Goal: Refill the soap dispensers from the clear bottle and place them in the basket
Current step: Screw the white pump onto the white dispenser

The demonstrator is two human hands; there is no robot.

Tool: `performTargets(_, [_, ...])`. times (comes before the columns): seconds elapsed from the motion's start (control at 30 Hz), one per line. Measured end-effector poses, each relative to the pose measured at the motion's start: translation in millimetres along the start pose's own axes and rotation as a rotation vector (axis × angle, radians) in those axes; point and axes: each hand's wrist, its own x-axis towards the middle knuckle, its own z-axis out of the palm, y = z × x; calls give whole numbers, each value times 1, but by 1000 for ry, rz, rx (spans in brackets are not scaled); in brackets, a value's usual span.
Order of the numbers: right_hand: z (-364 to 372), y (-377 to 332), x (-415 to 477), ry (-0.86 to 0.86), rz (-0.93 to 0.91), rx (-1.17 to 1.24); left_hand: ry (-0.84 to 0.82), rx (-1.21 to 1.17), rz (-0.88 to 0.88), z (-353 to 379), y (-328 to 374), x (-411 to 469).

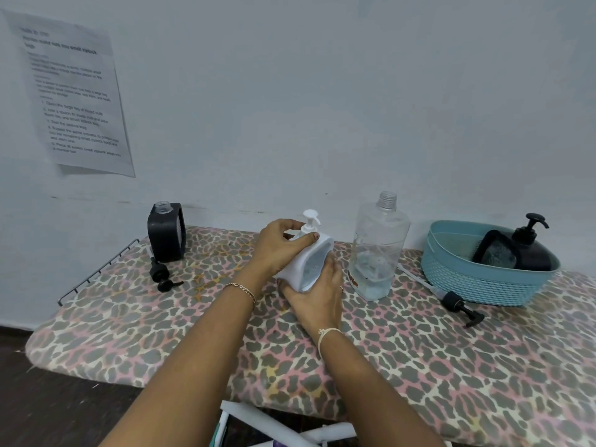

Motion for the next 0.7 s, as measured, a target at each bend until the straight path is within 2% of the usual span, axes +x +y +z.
performTargets(0.27, [-3, -4, -3, 49, 21, 68, 189, 152, 43, 14, -1, 3])
performTargets(0.43, [-2, -6, -5, 61, 28, 107, 262, 168, 78, 19, -3, 2])
performTargets(0.57, [-4, -7, -4, 53, 81, 148, 250, 140, 98, 25, -2, -1])
performTargets(0.7, [-7, -3, -3, 57, 106, 205, 157, 169, 118, 19, 0, -1])
